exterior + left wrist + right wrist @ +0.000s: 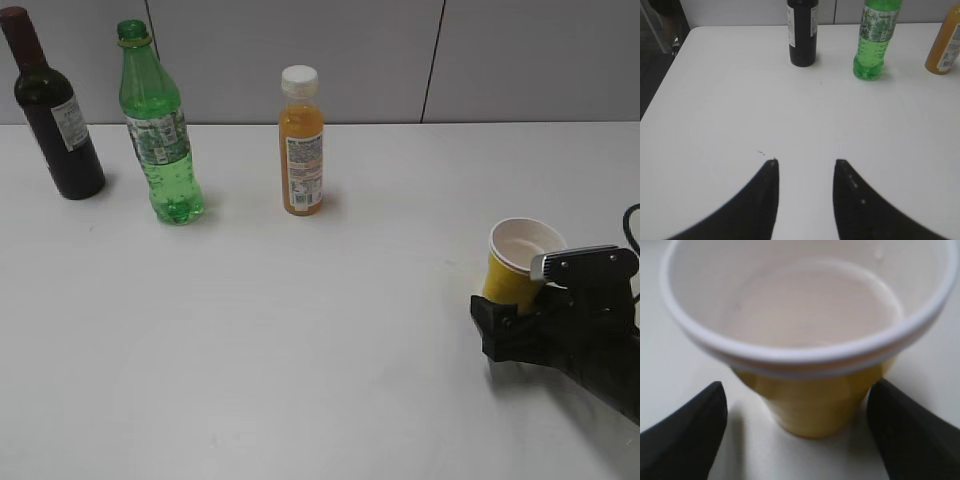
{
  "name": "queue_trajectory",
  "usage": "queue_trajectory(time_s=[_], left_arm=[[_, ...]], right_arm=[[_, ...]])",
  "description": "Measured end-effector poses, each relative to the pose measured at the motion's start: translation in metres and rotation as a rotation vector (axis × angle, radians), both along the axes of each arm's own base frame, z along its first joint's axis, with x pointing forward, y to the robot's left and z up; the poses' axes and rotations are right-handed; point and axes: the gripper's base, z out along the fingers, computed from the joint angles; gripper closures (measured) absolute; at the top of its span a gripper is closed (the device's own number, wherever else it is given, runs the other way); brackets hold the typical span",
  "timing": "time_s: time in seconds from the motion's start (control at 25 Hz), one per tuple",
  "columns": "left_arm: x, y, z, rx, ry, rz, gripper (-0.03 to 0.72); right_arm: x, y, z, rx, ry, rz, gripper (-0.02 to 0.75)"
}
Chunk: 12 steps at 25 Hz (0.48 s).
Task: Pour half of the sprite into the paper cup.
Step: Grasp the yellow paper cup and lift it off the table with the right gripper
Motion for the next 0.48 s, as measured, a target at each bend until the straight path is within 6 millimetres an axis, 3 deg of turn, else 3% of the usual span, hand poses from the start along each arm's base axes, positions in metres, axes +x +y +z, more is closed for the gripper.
queue_trajectory(time_s=[0.48], left_arm=[[0.000,0.000,0.000,0.000,0.000,0.000,0.405]], right_arm=[[0.017,0.003,-0.009,0.007,-0.043,-0.013,0.079]])
